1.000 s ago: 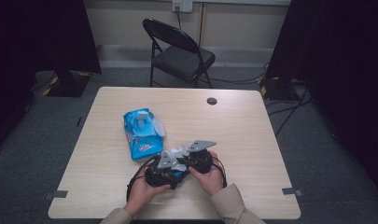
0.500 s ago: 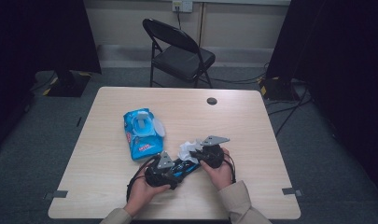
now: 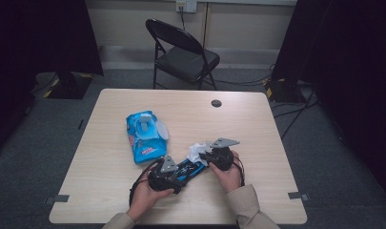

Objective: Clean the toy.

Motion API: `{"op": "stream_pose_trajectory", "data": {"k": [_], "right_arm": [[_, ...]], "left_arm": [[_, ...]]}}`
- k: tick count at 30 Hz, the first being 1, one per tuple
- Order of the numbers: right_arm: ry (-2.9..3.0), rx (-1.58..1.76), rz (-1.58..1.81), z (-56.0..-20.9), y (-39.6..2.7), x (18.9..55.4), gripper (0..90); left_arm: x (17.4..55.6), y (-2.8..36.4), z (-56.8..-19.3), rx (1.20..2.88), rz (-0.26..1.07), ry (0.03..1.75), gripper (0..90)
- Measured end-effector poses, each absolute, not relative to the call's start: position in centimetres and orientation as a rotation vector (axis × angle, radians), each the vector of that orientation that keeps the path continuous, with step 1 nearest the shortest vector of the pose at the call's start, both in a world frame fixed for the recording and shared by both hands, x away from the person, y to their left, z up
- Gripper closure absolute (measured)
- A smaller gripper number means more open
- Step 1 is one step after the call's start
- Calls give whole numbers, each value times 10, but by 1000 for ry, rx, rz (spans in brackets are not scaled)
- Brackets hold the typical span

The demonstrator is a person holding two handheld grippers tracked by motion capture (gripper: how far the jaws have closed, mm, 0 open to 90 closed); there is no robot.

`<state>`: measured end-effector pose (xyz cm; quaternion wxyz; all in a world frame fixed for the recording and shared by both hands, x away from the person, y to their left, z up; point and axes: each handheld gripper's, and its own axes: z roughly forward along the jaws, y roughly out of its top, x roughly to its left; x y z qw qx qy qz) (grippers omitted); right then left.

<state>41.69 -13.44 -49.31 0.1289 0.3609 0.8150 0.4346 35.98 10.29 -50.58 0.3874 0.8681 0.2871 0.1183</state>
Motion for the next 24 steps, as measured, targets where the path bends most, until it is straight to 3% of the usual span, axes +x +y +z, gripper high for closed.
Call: {"op": "stream_pose_trajectory", "data": {"k": [17,24], "right_arm": [[2370,1111,1173,-493,-160,412,868],[2371,1066,1255,-473,-164,401,864]], "left_arm": [[360,103,-506,2207,301,731,244],[360,103,-506,2208,301,730,243]]}}
